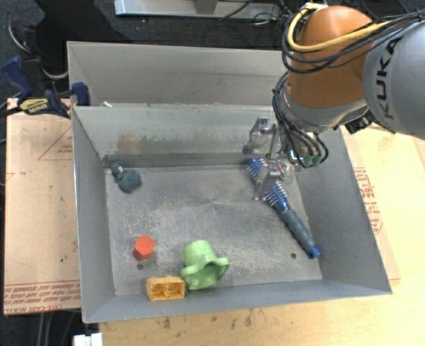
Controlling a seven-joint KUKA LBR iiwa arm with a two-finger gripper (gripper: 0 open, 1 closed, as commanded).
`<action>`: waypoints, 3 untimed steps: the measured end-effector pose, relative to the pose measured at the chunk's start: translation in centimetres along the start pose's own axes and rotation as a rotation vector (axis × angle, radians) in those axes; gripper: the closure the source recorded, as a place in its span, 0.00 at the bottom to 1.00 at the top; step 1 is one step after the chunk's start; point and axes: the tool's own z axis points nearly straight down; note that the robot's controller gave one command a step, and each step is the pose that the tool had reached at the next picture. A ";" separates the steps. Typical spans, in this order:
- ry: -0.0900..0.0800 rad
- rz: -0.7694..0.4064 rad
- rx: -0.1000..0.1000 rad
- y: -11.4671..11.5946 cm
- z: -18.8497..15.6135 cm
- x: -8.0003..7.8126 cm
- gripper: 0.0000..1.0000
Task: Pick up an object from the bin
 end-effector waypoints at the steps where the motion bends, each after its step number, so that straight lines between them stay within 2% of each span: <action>1: -0.004 0.041 0.000 -6.3 13.3 -3.8 0.00; 2: -0.008 -0.130 0.002 -12.1 14.8 -3.6 0.00; 3: -0.011 -0.132 -0.002 -11.8 14.7 -3.7 1.00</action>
Offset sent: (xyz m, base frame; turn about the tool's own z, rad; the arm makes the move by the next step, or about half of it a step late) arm 0.0380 -0.0613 -0.1282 0.0361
